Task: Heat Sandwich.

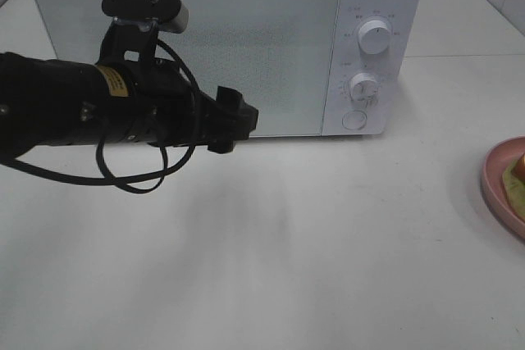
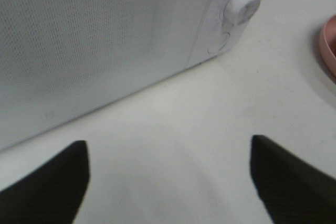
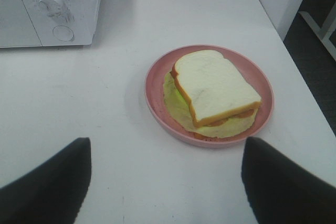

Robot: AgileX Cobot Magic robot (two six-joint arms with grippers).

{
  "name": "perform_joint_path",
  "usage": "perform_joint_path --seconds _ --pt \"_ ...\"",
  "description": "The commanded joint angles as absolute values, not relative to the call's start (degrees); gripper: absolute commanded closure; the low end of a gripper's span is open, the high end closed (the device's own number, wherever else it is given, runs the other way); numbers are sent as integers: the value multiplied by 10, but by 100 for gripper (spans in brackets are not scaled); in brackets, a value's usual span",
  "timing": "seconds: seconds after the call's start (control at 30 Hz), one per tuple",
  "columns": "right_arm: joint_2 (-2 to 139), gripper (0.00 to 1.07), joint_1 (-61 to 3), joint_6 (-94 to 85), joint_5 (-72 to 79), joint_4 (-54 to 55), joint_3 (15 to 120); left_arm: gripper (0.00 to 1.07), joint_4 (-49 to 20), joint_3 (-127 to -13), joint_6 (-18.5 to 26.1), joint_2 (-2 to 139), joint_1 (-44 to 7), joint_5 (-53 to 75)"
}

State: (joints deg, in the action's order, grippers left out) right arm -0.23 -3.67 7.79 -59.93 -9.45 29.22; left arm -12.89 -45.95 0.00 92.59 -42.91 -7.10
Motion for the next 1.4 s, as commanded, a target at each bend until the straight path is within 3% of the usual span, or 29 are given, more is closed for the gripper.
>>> perform_joint_path --seconds 0.03,0.23,0.4,0.57,0.67,0.7,0.83,0.9,1.0,1.13,1.4 --pt "-18 31 -33 76 -598 -97 289 9 -125 -459 0 894 -431 11" --pt "-18 31 -33 76 -598 -97 289 9 -93 -459 14 853 -431 131" --pt "-18 31 -33 76 -598 -97 289 9 -86 -459 -9 813 -403 246" --pt "-18 31 -33 76 -598 -97 289 9 -86 -459 -18 780 -333 327" --pt "-18 31 -33 76 -598 -97 289 9 -83 -459 -15 746 -262 378" --pt "-18 31 -33 76 -598 -97 289 9 -83 -459 -15 746 -262 378" --pt "-18 31 -33 76 -598 -97 289 9 -80 -459 0 695 -163 435" --pt "-18 31 -33 76 -598 -97 289 9 -80 -459 9 689 -151 443" --pt "-18 31 -33 76 -598 -97 289 9 -80 -447 15 655 -89 473" --pt "-18 31 -33 76 -598 -97 289 9 -81 -415 9 615 -51 490" --pt "-18 31 -33 76 -598 -97 289 9 -74 -365 10 527 -34 555"
